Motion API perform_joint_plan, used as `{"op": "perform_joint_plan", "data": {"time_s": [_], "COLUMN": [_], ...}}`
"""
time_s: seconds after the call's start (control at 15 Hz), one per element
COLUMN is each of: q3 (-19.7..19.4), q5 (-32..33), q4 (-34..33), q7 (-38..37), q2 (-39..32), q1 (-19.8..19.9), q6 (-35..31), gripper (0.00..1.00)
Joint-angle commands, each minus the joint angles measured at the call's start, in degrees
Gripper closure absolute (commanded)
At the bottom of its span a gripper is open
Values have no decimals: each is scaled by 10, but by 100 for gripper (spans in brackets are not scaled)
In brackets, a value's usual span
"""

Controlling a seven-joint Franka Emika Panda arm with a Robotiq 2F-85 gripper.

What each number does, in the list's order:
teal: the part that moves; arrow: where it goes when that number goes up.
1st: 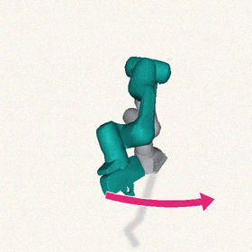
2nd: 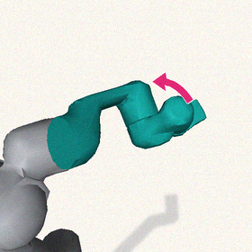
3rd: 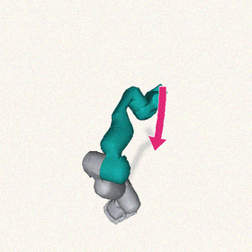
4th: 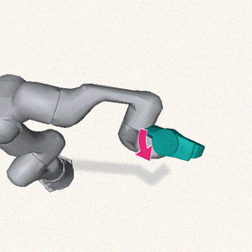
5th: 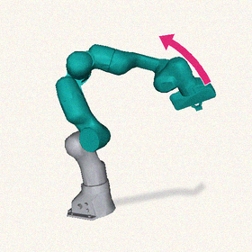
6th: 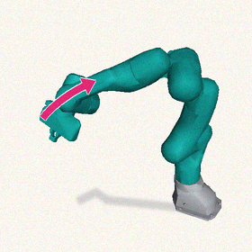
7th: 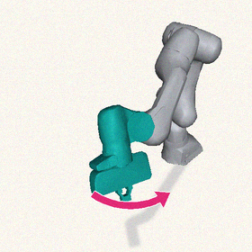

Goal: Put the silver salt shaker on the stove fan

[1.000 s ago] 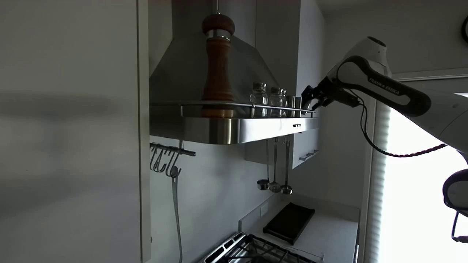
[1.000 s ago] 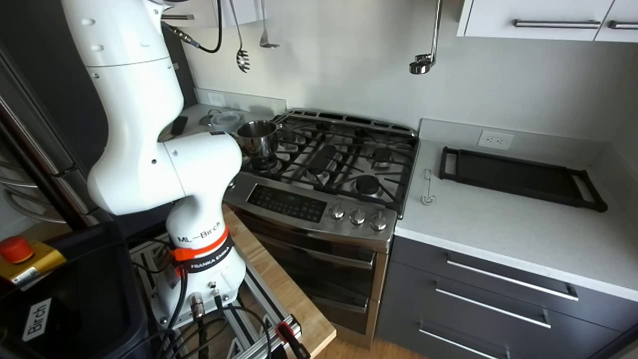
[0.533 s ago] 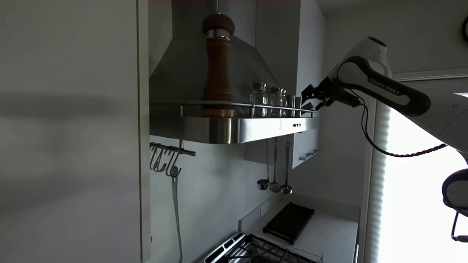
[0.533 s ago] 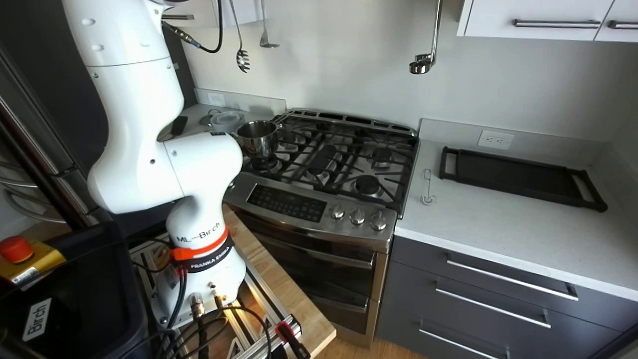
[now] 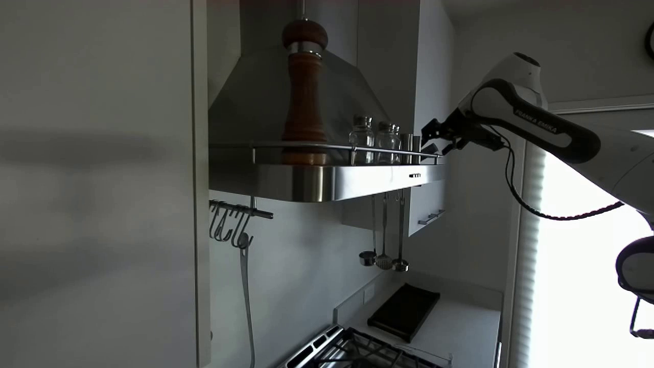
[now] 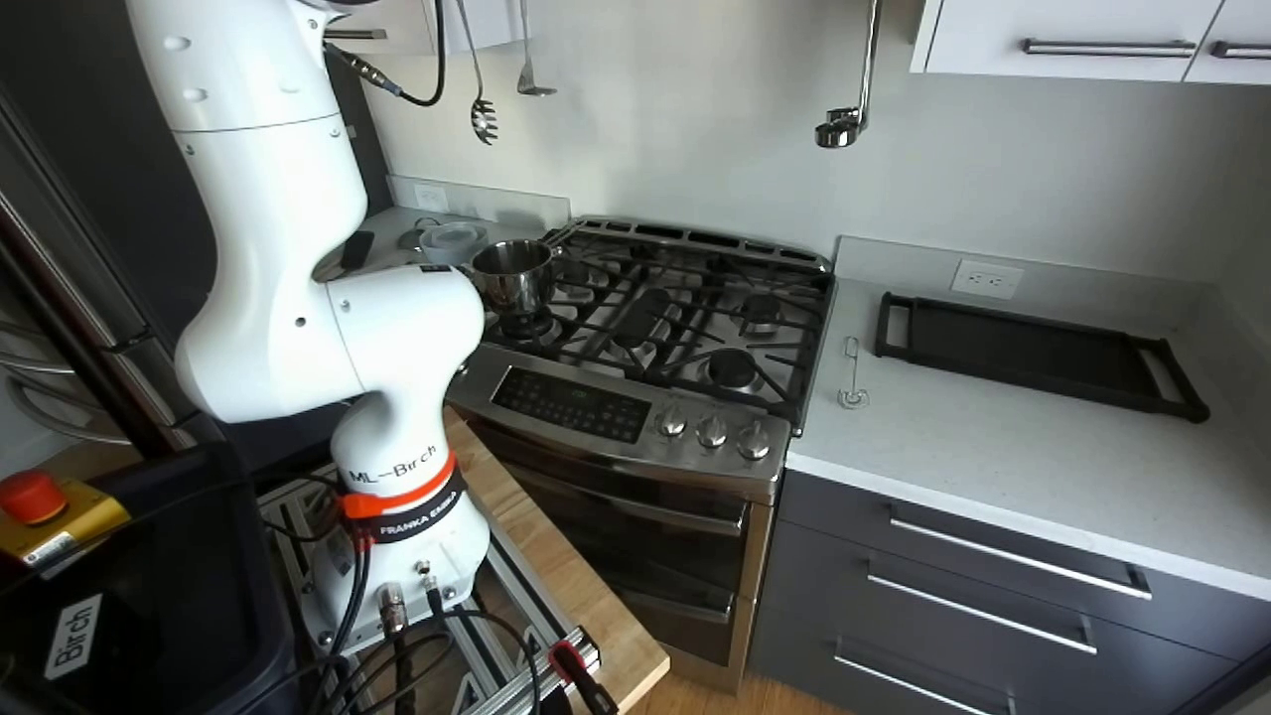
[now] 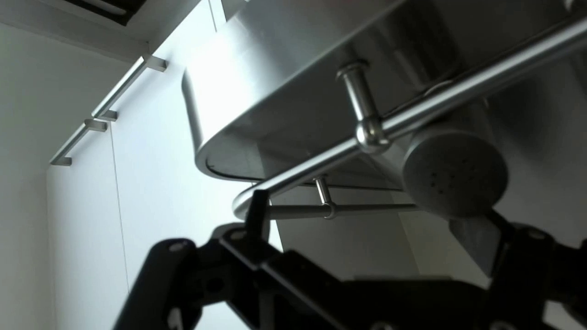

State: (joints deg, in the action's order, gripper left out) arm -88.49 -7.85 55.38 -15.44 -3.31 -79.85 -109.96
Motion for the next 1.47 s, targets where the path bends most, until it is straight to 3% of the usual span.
{"op": "perform_joint_plan", "data": {"time_s": [0.0,0.53,1.13,1.2,1.27,1.4], "q3": [18,16,25,132,156,243], "q5": [-14,-2,-5,-12,-16,-31], "q4": [-16,-22,-77,-90,-90,-84], "q7": [13,17,97,108,119,140], "q2": [2,-2,32,33,37,46], "q1": [18,16,-4,105,123,202], "q6": [11,-11,90,104,111,120], "gripper": [0,0,0,0,0,0]}}
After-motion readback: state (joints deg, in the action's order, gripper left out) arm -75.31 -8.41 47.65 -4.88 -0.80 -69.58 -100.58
